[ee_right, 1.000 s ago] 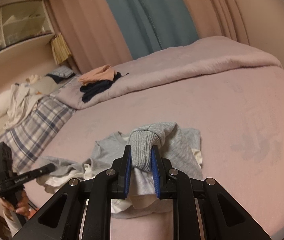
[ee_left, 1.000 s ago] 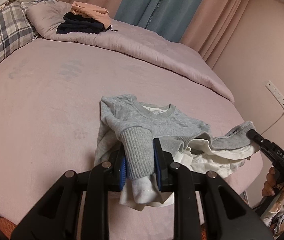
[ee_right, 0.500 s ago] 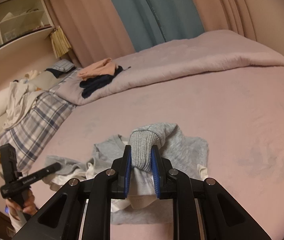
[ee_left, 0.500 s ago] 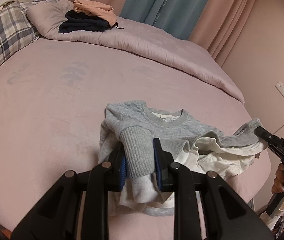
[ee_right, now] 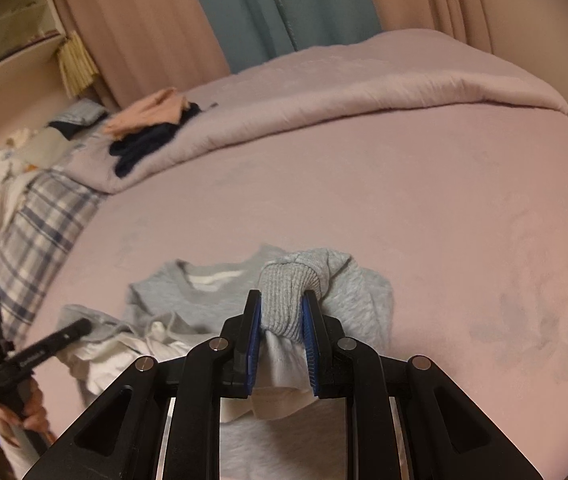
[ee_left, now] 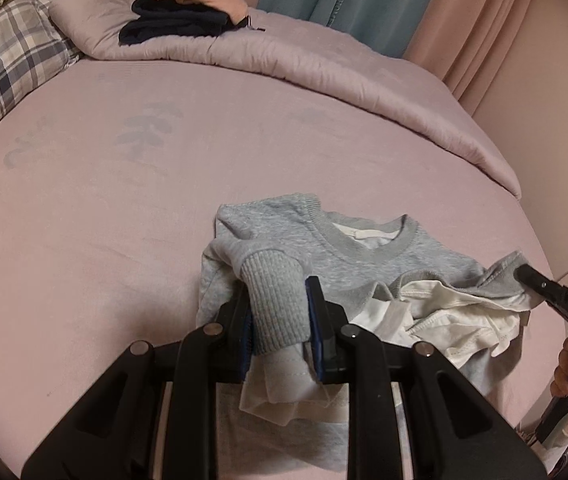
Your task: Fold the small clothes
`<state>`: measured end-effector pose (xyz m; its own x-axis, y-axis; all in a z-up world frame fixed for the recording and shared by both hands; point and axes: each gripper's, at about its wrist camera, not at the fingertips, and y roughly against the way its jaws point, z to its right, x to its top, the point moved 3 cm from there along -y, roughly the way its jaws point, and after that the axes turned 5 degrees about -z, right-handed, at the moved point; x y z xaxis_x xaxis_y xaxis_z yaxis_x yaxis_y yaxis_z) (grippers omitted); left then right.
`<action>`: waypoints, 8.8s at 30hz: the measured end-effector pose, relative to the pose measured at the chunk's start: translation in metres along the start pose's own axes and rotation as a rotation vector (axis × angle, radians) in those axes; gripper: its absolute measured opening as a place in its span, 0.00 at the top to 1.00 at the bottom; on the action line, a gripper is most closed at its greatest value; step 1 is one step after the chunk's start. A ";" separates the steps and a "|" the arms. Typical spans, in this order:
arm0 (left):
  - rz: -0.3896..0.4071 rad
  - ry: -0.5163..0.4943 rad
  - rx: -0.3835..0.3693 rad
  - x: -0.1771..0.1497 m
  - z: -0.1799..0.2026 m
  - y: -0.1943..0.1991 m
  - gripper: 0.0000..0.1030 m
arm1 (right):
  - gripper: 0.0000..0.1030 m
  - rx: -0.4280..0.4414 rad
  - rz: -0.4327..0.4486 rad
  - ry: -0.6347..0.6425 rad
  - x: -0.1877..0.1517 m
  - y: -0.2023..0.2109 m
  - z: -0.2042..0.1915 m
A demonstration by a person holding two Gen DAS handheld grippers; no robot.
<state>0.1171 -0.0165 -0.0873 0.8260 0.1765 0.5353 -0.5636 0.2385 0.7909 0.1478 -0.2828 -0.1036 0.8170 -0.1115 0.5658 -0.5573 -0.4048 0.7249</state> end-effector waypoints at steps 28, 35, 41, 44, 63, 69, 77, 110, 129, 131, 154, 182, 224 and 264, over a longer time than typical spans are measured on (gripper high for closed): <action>-0.062 0.102 0.043 0.001 -0.014 -0.026 0.47 | 0.66 -0.053 -0.058 -0.066 -0.006 -0.036 0.032; -0.031 0.047 -0.010 -0.007 0.004 -0.002 0.32 | 0.56 -0.016 -0.022 -0.064 -0.007 -0.016 0.034; -0.088 0.049 -0.005 -0.023 0.002 -0.012 0.32 | 0.56 0.071 -0.027 -0.069 -0.013 -0.003 0.037; -0.097 0.071 -0.023 -0.028 -0.002 -0.017 0.33 | 0.56 0.079 -0.048 -0.054 -0.021 -0.005 0.035; 0.023 0.128 -0.032 0.019 -0.006 -0.021 0.90 | 0.97 0.063 0.052 -0.009 0.030 0.000 0.026; 0.052 0.124 -0.013 0.044 -0.004 -0.032 0.90 | 0.97 0.005 0.040 -0.015 0.048 -0.026 0.037; 0.027 0.172 0.016 0.053 -0.012 -0.049 0.71 | 0.97 -0.048 0.009 -0.114 0.047 -0.049 0.069; 0.048 0.070 0.065 -0.065 -0.010 0.032 0.01 | 0.18 -0.207 0.070 -0.084 -0.001 0.021 0.034; -0.012 0.136 0.040 -0.104 -0.024 0.022 0.01 | 0.18 -0.014 -0.030 -0.359 -0.079 0.007 0.059; -0.017 0.137 0.040 -0.106 -0.024 0.022 0.01 | 0.18 0.004 -0.046 -0.365 -0.080 -0.001 0.056; -0.069 0.184 0.016 -0.111 -0.024 0.014 0.01 | 0.64 0.065 -0.018 -0.429 -0.072 -0.018 0.052; -0.075 0.106 -0.018 -0.115 0.010 0.027 0.01 | 0.73 -0.161 0.310 -0.180 -0.056 0.097 0.024; -0.036 0.217 0.013 -0.105 -0.031 0.049 0.01 | 0.72 -0.013 -0.094 0.358 -0.087 -0.027 -0.129; -0.031 0.021 -0.173 -0.043 0.052 0.036 0.01 | 0.22 -0.032 -0.005 0.063 -0.061 0.014 -0.048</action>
<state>0.0617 -0.0646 -0.0661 0.8434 0.1858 0.5041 -0.5332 0.4041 0.7432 0.0827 -0.2385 -0.1089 0.8096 -0.0516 0.5847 -0.5582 -0.3758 0.7397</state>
